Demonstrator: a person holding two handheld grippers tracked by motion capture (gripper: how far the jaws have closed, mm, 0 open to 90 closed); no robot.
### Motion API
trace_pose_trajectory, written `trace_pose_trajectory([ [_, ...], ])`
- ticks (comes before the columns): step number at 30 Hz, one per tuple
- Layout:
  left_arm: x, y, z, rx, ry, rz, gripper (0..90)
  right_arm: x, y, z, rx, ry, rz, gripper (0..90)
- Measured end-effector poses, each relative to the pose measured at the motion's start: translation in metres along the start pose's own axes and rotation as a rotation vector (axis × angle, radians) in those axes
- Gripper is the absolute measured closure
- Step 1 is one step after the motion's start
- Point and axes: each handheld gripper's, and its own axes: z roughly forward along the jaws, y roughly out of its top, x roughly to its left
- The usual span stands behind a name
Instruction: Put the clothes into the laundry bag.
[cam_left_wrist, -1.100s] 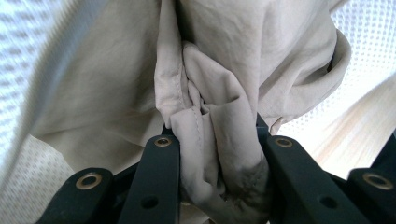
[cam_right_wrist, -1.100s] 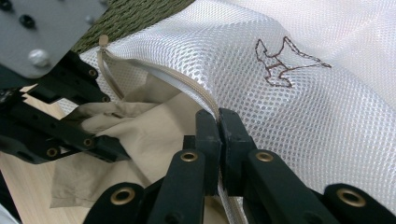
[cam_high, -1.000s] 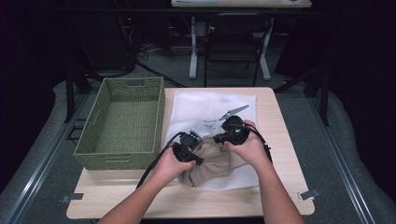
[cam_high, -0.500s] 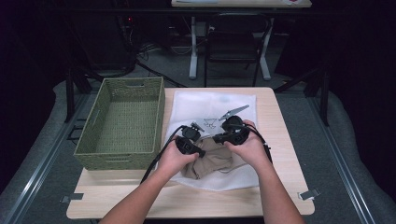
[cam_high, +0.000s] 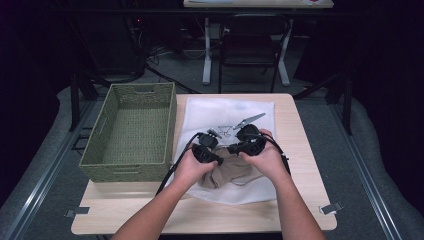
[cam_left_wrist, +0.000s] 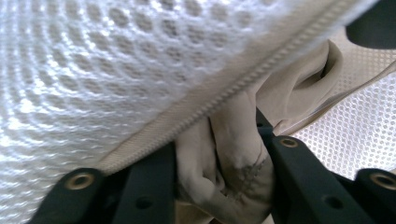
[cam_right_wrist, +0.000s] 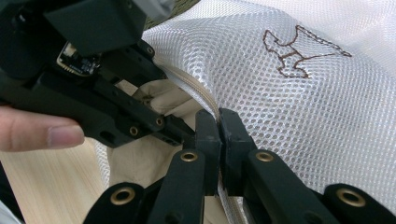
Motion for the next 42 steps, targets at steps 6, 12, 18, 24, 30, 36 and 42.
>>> trace_pose_trajectory([
  [6, -0.007, -0.003, 0.002, 0.014, 0.054, 0.052, 59.0, -0.002, 0.000, 0.000, -0.003, 0.002, -0.003, 87.7],
  [12, -0.007, -0.003, 0.002, 0.010, 0.048, 0.048, 53.8, -0.002, 0.000, 0.000, -0.001, -0.002, 0.000, 87.7],
  [18, -0.008, -0.002, -0.005, -0.022, -0.049, 0.037, 34.9, -0.003, -0.001, 0.001, 0.001, 0.000, 0.008, 87.7],
  [24, -0.016, -0.006, -0.014, -0.026, -0.051, 0.069, 26.2, -0.004, -0.001, 0.000, -0.001, 0.000, 0.010, 87.6],
  [30, -0.022, -0.017, -0.031, -0.050, -0.007, 0.106, 26.2, -0.004, -0.001, 0.000, -0.002, 0.000, 0.010, 87.6],
  [36, -0.024, -0.031, -0.041, -0.043, 0.019, 0.128, 26.5, -0.003, -0.001, 0.001, 0.000, -0.003, 0.006, 87.5],
  [42, -0.024, -0.047, -0.044, -0.052, 0.013, 0.118, 26.7, -0.003, -0.001, 0.001, 0.001, -0.002, 0.007, 87.5],
])
